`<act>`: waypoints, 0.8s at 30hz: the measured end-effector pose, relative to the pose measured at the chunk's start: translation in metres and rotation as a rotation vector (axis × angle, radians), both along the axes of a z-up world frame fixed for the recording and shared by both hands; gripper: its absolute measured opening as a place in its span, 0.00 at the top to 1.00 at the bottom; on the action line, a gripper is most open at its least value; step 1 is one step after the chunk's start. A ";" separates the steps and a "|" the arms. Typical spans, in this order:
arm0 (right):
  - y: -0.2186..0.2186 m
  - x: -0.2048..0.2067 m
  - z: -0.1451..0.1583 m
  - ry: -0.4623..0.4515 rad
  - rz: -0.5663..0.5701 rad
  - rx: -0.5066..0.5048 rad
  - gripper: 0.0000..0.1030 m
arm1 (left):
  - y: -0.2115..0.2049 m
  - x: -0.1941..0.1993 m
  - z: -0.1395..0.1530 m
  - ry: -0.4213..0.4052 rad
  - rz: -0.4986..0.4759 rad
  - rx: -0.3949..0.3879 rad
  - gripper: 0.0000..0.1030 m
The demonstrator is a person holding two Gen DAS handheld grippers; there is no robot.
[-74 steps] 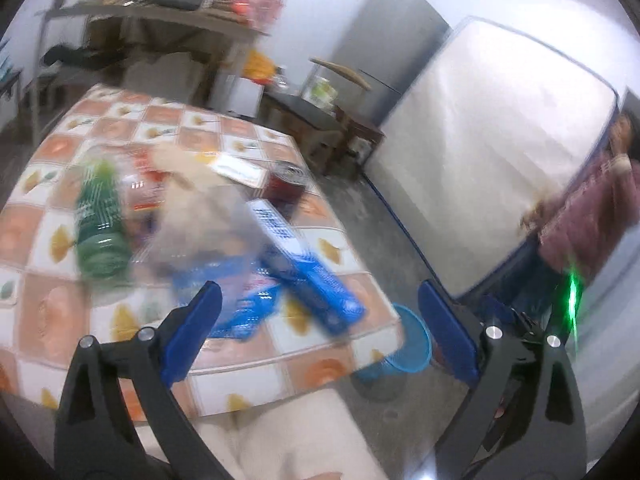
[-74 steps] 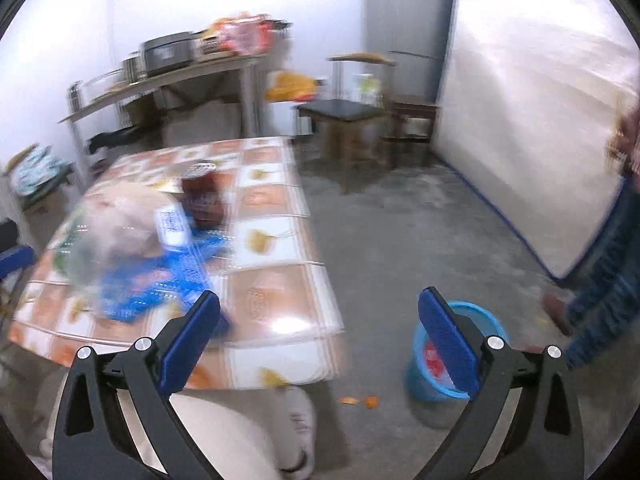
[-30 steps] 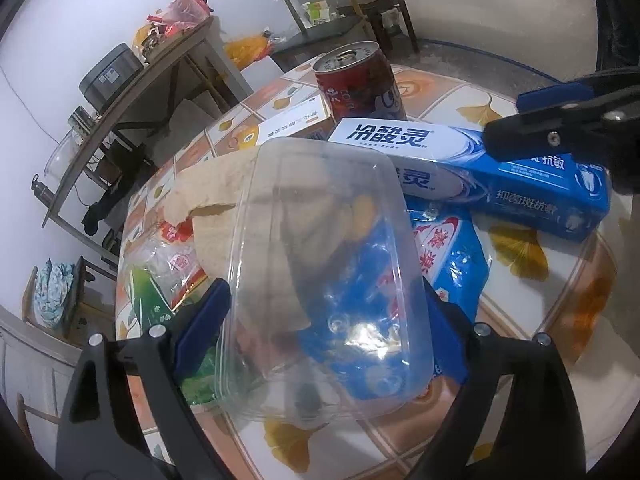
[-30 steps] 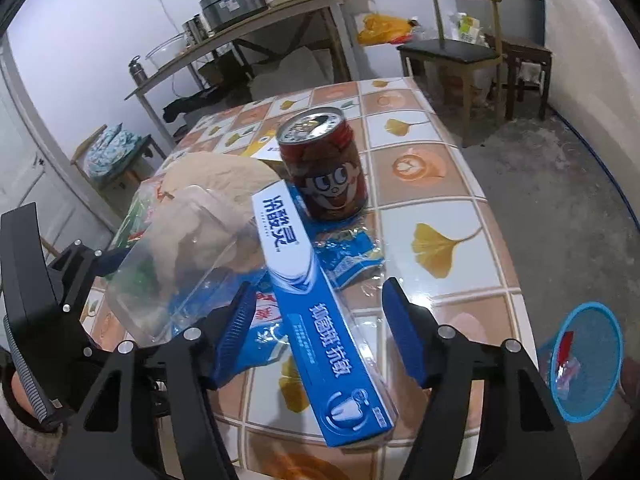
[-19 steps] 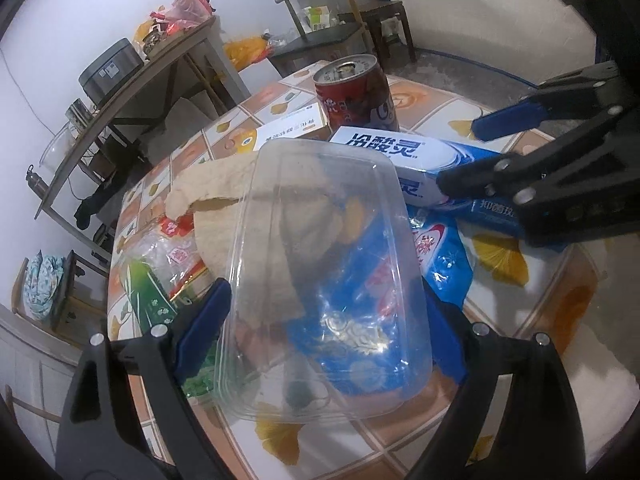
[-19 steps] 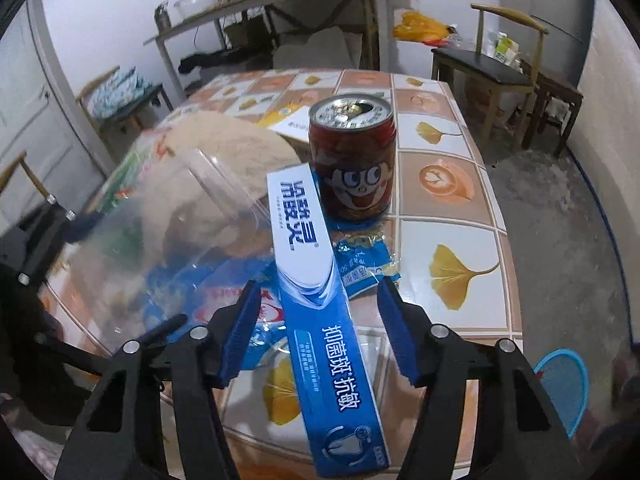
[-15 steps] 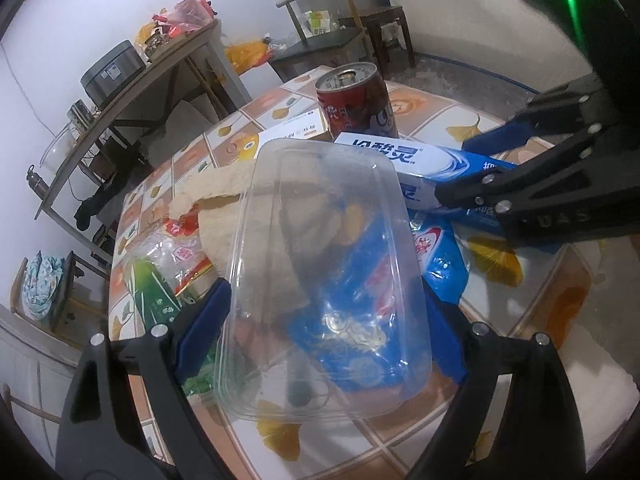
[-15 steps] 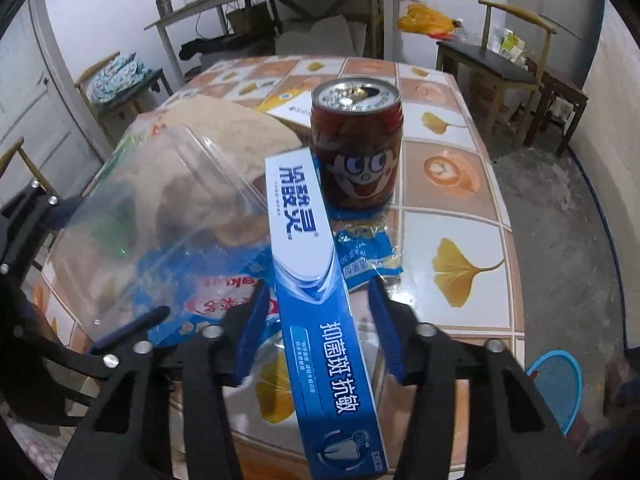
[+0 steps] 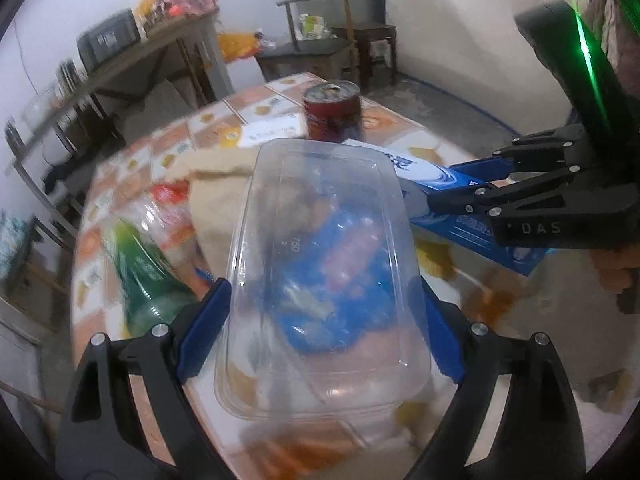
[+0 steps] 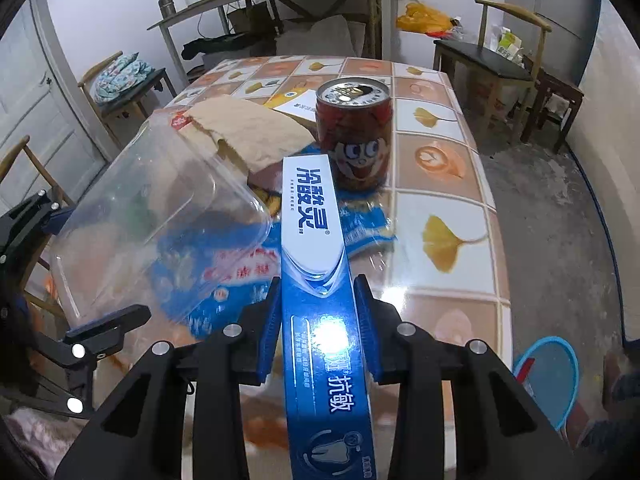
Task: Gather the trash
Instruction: 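Grasp the clear plastic box with the left tool while the right tool grasps the blue toothpaste box, then lift the clear plastic box and toothpaste box off the table with both tools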
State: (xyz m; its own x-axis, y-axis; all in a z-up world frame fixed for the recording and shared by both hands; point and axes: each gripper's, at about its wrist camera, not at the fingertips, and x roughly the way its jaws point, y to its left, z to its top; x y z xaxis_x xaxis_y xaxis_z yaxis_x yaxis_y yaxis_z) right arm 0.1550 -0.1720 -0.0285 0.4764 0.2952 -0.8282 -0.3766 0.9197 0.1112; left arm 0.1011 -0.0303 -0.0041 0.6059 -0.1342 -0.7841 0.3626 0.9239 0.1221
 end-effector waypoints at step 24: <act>0.006 0.005 -0.028 0.068 -0.036 -0.039 0.64 | -0.013 0.009 -0.055 0.125 0.016 0.064 0.13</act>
